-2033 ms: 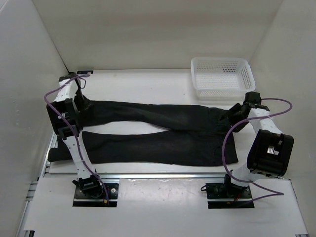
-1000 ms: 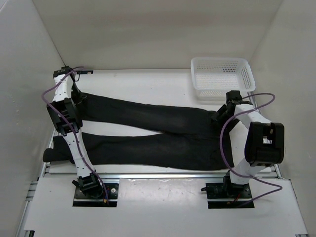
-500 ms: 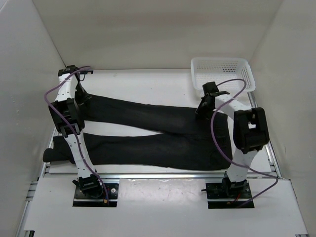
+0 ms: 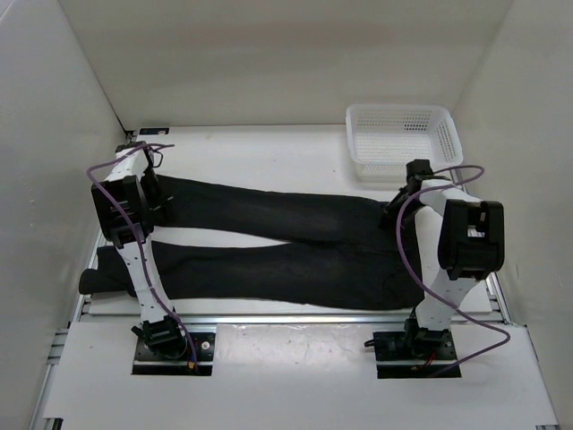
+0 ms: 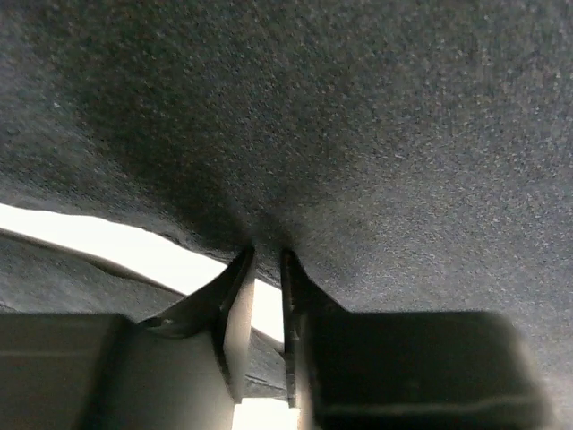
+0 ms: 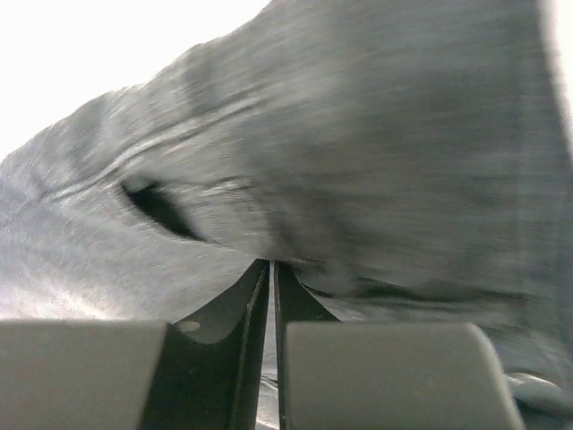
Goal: Fold and stack the trousers
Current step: Flatten the trousers out
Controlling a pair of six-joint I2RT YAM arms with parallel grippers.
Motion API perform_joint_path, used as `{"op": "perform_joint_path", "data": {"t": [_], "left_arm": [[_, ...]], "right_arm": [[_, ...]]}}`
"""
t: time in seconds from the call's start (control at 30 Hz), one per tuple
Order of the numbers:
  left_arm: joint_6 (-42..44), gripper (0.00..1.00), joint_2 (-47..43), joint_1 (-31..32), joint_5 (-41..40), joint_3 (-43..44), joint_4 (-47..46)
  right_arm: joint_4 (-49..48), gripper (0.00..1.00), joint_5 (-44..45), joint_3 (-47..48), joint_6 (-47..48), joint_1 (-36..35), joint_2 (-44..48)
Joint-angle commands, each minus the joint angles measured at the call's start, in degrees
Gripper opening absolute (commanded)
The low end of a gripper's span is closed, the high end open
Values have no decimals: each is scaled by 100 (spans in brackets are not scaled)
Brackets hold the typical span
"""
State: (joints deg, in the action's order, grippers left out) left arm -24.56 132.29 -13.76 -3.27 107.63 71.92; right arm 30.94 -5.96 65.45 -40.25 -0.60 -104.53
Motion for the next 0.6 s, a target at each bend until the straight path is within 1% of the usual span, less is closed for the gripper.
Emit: {"op": "perform_joint_path", "data": {"t": [0.0, 0.03, 0.07, 0.1, 0.2, 0.23, 0.3, 0.33, 0.4, 0.47, 0.53, 0.57], "left_arm": [[109, 31, -510, -4, -34, -217, -170], [109, 35, -511, -4, -34, -269, -170], [109, 35, -581, 48, 45, -269, -170], [161, 36, -581, 49, 124, -269, -170], [223, 36, -581, 197, 186, -217, -170], [223, 35, -529, 276, 186, -217, -117], [223, 34, -529, 540, 11, -217, -47], [223, 34, -529, 619, -68, -217, 40], [223, 34, -590, 812, -287, -269, 111], [162, 34, -800, 883, -288, -331, 112], [162, 35, -993, 936, -236, -244, 112], [162, 35, -995, 936, -184, -156, 112]], "right_arm": [[369, 10, 279, -68, 140, 341, 380], [369, 10, 279, -120, 140, 507, 442], [369, 10, 279, -120, 140, 578, 547], [421, 10, 471, -120, 192, 657, 548], [562, 10, 648, -51, 315, 956, 601], [615, 10, 727, -50, 316, 1017, 661], [615, 10, 850, 107, 386, 1018, 820], [615, 10, 850, 108, 386, 905, 951], [615, 15, 921, 170, 535, 790, 1014], [562, 43, 851, 223, 658, 685, 1023], [562, 74, 728, 388, 659, 684, 848], [562, 80, 675, 459, 659, 684, 768]]}}
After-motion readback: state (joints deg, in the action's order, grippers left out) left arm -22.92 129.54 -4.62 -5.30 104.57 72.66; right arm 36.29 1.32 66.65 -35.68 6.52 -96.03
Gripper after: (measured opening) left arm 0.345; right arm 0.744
